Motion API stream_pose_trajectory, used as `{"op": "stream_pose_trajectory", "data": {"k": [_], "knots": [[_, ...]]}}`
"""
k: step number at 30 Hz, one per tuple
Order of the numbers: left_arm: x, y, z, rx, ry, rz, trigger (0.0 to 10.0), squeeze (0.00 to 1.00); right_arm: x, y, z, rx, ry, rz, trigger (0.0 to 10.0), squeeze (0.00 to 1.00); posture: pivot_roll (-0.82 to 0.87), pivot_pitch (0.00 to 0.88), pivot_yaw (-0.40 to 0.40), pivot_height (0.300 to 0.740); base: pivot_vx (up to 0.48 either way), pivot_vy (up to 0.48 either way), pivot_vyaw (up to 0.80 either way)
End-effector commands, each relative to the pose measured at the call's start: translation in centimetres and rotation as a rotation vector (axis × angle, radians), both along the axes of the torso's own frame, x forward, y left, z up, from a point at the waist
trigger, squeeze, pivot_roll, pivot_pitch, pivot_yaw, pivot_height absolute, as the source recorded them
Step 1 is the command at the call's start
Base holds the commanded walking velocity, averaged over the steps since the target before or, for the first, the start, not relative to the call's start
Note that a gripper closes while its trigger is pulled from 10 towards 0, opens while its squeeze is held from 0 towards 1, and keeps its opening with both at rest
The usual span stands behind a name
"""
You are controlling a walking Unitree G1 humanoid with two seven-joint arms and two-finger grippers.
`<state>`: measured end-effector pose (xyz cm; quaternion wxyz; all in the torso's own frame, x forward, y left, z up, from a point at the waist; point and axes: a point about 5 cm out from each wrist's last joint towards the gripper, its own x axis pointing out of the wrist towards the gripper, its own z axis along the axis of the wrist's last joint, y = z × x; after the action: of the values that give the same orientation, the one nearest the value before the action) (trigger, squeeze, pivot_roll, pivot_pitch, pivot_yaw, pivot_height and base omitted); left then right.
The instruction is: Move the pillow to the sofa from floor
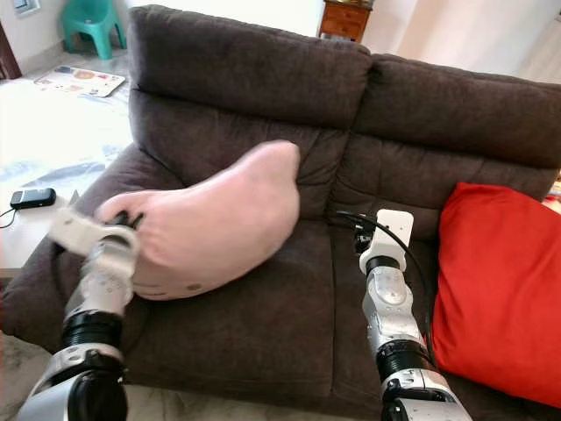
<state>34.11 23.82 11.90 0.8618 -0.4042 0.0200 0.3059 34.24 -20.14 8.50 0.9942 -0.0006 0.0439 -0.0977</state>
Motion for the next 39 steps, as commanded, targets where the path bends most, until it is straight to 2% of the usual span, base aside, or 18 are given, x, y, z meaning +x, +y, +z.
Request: {"op": "stream_pose_trajectory", "data": {"k": [1,3,4,8,12,14,17,20,25,29,32,36,39], "knots": [[-2.3,3.6,-0.7,0.039,0.053,0.194,10.0,0.0,-0.1,-0.4,0.0,-0.01,0.005,-0.013,10.0,0.0,0.21,0.0,-0.172,0.74,0.0,0.0,0.0],[-4.2,5.6,-1.3,0.079,0.08,0.303,10.0,0.0,0.0,-0.3,0.0,-0.01,0.008,-0.007,10.0,0.0,0.22,0.0,-0.177,0.74,0.0,0.0,0.0],[-4.6,5.9,-1.3,0.089,0.074,0.318,10.0,0.0,0.0,-0.2,0.0,-0.01,0.008,-0.005,10.0,0.0,0.22,0.0,-0.177,0.74,0.0,0.0,0.0],[-5.4,6.2,-1.6,0.09,0.063,0.358,10.0,0.0,0.1,0.0,0.1,-0.01,0.008,0.001,10.0,0.0,0.23,0.0,-0.182,0.74,0.0,0.0,0.0],[-5.4,5.8,-1.9,0.071,0.052,0.365,10.0,0.0,0.2,0.1,0.2,-0.011,0.004,0.003,10.0,0.0,0.22,0.0,-0.185,0.74,0.0,0.0,0.0],[-5.1,5.3,-2.2,0.055,0.051,0.352,10.0,0.0,0.2,0.0,0.3,-0.013,0.003,0.002,10.0,0.0,0.22,0.0,-0.186,0.74,0.0,0.0,0.0],[-4.0,3.9,-2.1,0.001,0.007,0.305,10.0,0.0,0.2,-0.1,0.3,-0.019,0.0,-0.004,10.0,0.0,0.22,0.0,-0.186,0.74,0.0,0.0,0.0],[-2.9,3.0,-1.2,-0.035,-0.059,0.264,10.0,0.0,0.2,-0.3,0.4,-0.023,-0.005,-0.014,10.0,0.0,0.22,0.0,-0.186,0.74,0.0,0.0,0.0],[-0.2,0.9,0.5,-0.075,-0.148,0.107,10.0,0.0,0.2,-0.6,0.4,-0.029,-0.003,-0.031,10.0,0.0,0.21,0.0,-0.187,0.74,0.0,0.0,0.0],[0.5,0.3,1.5,-0.088,-0.19,0.083,10.0,0.0,0.1,-0.6,0.4,-0.029,-0.004,-0.033,10.0,0.0,0.21,0.0,-0.186,0.74,0.0,0.0,0.0],[1.3,-0.6,2.2,-0.142,-0.242,0.065,10.0,0.0,0.1,-0.7,0.5,-0.028,-0.005,-0.042,10.0,0.0,0.21,0.0,-0.188,0.74,0.0,0.0,0.0],[2.1,-1.8,2.4,-0.122,-0.258,-0.041,10.0,0.0,0.1,-0.7,0.5,-0.03,-0.003,-0.051,10.0,0.0,0.21,0.0,-0.187,0.74,0.0,0.0,0.0],[2.5,-2.8,2.2,0.004,-0.212,-0.182,10.0,0.0,0.1,-0.6,0.5,-0.031,-0.005,-0.046,10.0,0.0,0.2,0.0,-0.187,0.74,0.0,0.0,0.0]]}}
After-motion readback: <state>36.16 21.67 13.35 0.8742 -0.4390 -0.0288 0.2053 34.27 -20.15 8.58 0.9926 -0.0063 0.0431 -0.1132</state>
